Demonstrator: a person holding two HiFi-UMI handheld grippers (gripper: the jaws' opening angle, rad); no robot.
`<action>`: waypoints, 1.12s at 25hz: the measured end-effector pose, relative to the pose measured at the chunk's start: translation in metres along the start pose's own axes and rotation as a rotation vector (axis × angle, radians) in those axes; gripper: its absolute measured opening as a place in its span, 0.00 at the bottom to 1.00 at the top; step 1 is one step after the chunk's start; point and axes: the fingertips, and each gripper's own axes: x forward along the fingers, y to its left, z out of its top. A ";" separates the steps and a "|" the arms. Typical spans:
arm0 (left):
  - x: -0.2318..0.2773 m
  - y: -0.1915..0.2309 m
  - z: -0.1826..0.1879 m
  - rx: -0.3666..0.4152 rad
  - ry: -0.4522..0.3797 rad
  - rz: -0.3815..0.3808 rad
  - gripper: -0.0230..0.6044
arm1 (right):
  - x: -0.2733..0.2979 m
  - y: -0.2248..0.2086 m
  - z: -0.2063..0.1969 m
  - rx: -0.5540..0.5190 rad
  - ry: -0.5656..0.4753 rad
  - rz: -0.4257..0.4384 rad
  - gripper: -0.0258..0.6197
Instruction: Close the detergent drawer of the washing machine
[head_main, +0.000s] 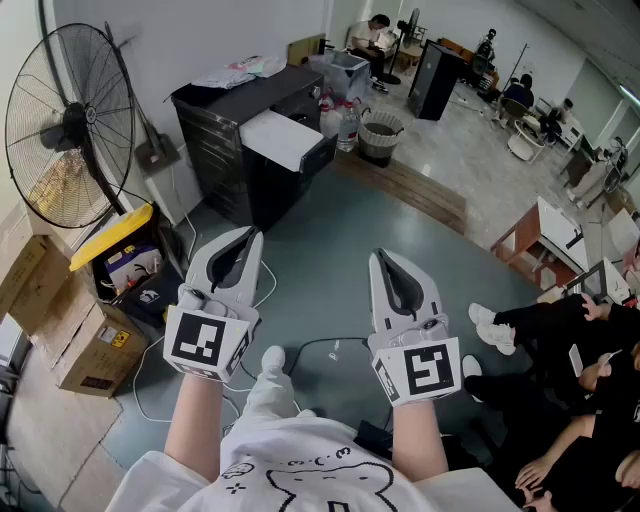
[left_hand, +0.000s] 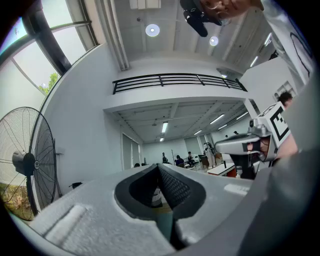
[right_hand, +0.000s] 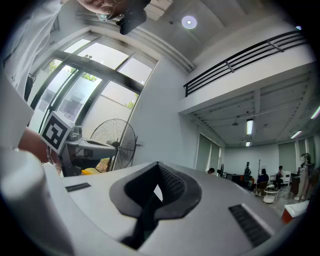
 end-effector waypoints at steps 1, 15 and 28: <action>0.003 0.001 0.000 0.005 -0.001 -0.001 0.06 | 0.003 -0.002 0.000 -0.001 -0.002 -0.004 0.03; 0.072 0.066 -0.016 -0.010 -0.022 -0.002 0.06 | 0.087 -0.030 -0.014 0.035 0.008 -0.024 0.07; 0.161 0.144 -0.054 -0.041 -0.010 -0.051 0.06 | 0.191 -0.063 -0.062 0.161 0.095 -0.075 0.66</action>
